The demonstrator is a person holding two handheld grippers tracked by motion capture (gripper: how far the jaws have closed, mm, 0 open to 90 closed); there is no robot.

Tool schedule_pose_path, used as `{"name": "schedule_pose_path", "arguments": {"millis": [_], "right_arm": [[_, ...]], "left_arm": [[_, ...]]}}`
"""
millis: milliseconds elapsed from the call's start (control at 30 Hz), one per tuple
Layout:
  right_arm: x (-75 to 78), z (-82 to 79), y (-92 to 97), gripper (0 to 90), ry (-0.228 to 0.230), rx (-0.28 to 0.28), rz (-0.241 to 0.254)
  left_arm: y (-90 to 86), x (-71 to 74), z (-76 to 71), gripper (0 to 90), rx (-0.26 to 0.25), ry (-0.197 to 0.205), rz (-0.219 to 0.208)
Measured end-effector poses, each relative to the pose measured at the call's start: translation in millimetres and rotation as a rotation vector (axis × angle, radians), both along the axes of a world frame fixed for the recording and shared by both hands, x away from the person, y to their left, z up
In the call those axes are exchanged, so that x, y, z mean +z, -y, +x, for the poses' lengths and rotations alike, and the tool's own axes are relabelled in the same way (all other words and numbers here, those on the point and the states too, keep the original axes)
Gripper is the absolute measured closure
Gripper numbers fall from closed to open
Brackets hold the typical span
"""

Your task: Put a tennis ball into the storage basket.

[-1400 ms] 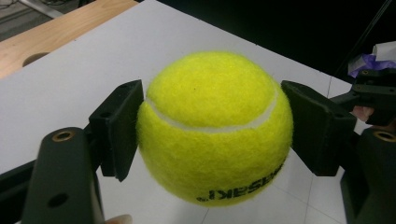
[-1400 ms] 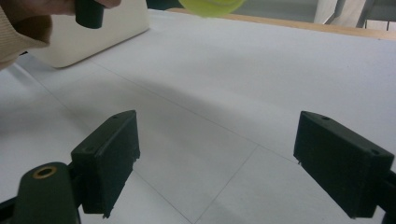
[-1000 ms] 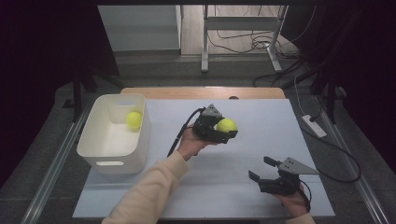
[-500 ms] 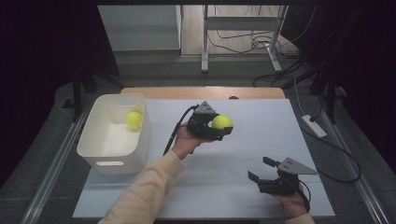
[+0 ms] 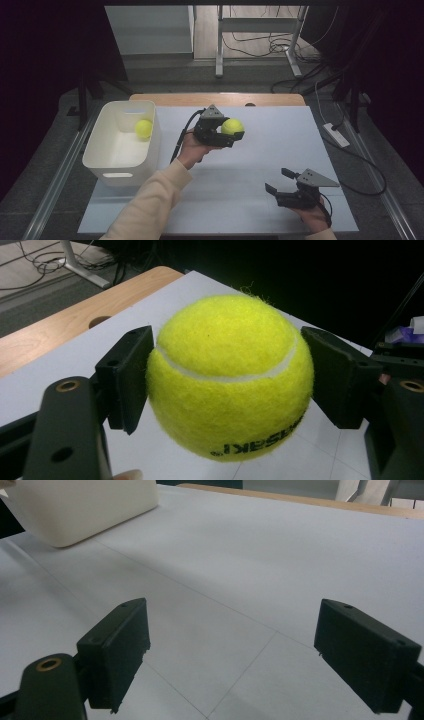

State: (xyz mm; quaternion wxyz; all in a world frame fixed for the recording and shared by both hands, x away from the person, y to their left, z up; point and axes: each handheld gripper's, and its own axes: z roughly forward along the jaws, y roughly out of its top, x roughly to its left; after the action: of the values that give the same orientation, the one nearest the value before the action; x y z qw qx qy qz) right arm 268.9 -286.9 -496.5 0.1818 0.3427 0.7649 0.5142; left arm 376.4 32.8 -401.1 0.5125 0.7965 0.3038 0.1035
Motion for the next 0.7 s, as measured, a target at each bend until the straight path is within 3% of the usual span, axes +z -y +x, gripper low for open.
{"name": "schedule_pose_path", "arguments": {"millis": [700], "right_arm": [[-0.5,0.1,0.0,14.6,-0.004,-0.001,-0.004]], "left_arm": [[-22.3,13.9,-1.8,26.2,0.043,0.023,-0.006]]}}
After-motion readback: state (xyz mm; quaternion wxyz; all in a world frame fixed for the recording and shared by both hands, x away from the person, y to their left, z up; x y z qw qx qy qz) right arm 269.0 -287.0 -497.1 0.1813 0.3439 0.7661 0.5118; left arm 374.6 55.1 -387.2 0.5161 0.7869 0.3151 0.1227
